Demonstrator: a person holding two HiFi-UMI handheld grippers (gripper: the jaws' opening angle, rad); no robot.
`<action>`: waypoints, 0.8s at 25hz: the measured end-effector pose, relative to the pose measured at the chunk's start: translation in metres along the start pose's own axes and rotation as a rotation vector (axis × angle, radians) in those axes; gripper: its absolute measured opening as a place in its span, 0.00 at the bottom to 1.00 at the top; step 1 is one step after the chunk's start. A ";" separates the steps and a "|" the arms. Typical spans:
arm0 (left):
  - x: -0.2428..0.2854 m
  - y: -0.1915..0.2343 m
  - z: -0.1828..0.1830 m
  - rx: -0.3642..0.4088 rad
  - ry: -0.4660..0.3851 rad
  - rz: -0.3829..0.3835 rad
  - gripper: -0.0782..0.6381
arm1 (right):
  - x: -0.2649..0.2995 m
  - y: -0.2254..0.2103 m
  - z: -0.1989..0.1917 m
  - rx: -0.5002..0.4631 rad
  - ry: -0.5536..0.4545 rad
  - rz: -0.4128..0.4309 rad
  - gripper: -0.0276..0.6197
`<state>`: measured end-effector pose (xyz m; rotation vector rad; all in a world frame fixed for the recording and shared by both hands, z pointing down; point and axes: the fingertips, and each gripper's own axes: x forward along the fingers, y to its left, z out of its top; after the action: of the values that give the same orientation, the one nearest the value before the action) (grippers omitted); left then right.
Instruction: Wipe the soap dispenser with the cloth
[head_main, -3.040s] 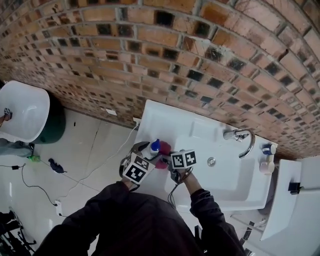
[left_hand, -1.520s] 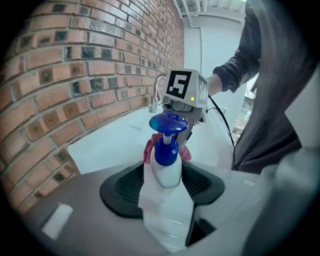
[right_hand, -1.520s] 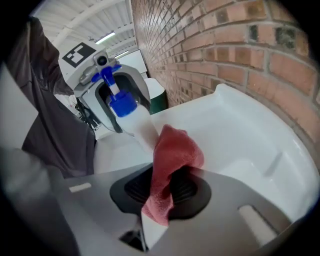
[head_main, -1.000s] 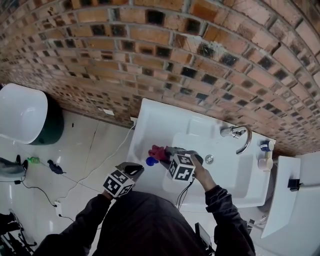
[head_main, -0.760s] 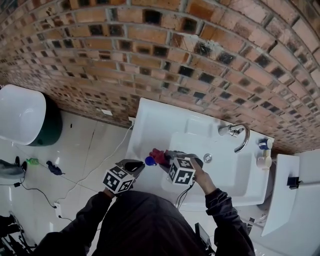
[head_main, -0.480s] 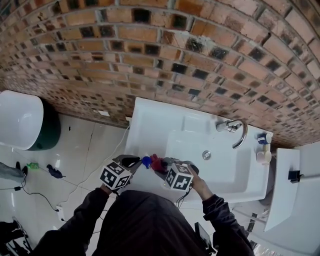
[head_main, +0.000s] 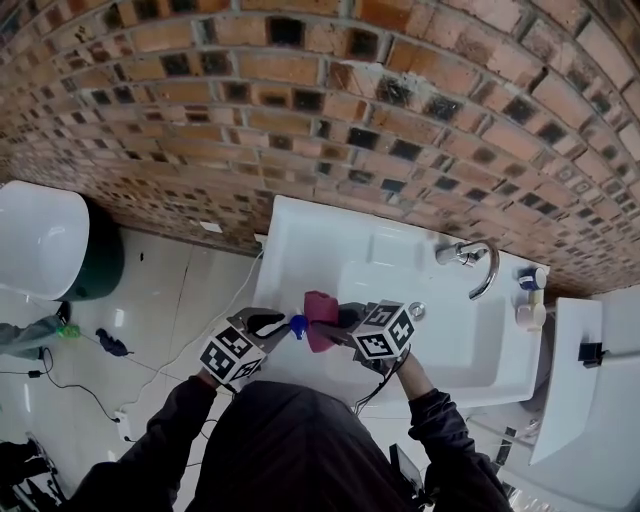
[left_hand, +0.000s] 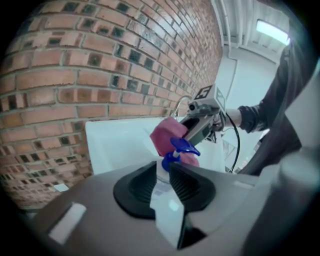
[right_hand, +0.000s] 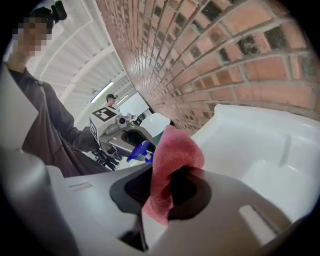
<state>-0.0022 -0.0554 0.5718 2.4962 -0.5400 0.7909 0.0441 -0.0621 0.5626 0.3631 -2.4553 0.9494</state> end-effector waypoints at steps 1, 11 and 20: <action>0.000 0.000 0.000 -0.002 0.003 -0.004 0.23 | 0.004 -0.001 -0.002 -0.009 0.023 0.002 0.15; -0.004 0.011 -0.010 -0.036 0.017 0.013 0.24 | 0.045 -0.026 -0.040 0.101 0.130 0.003 0.15; -0.003 0.014 -0.016 -0.042 0.044 0.027 0.24 | 0.075 -0.051 -0.079 0.170 0.224 -0.141 0.15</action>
<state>-0.0187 -0.0573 0.5858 2.4324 -0.5700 0.8340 0.0278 -0.0500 0.6817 0.4550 -2.1258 1.0786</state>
